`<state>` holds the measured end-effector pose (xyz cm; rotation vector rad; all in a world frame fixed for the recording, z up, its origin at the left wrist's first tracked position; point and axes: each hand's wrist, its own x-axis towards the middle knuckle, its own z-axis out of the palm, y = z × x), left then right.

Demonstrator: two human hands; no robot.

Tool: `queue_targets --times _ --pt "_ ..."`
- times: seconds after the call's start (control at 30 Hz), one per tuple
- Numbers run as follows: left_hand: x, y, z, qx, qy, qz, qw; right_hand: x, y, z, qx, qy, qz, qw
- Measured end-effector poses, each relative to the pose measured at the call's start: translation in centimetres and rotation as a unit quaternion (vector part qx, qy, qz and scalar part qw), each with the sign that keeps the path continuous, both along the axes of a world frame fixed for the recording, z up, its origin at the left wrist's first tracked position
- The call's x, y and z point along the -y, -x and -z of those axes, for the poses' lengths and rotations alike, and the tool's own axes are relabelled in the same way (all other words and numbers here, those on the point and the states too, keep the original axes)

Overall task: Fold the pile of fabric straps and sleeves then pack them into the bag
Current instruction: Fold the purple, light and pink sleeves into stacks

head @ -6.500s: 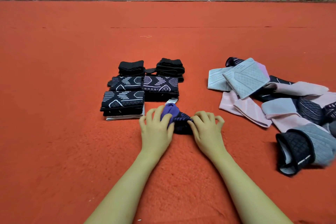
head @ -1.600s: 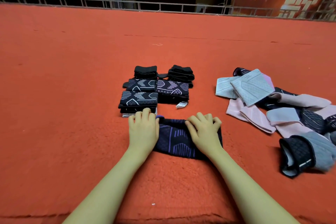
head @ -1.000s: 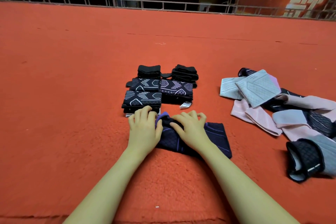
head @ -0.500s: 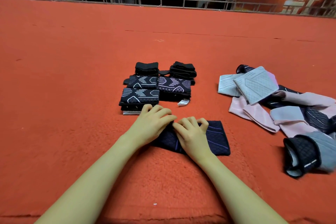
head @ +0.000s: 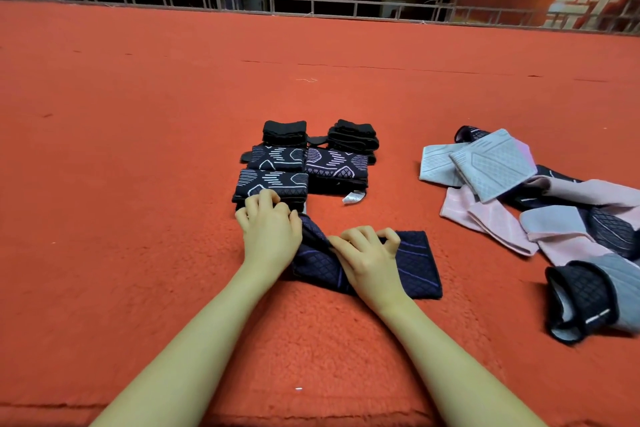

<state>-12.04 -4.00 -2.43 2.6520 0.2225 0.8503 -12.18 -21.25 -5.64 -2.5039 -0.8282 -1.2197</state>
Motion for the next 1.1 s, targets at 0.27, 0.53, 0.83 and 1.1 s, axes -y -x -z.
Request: queue_targets --times 0.27,0.53,0.83,1.1 --pt "-0.9 0.5 0.2 0.014 0.025 -0.02 0.999 1.7 -1.4 -1.2 -0.208 0.017 0.064 0.976" --pt "-0.3 4.5 4.0 -0.003 -0.047 -0.031 0.998 2.5 -0.7 0.2 -0.268 0.048 0.154 0.95" --pt "-1.1 6.2 4.2 -0.005 -0.078 -0.01 0.997 -0.6 1.6 0.4 -0.195 0.065 -0.082 0.975" --pt "-0.8 5.5 3.4 0.088 0.045 0.067 0.993 -1.4 0.5 -1.4 -0.118 -0.035 0.033 0.992"
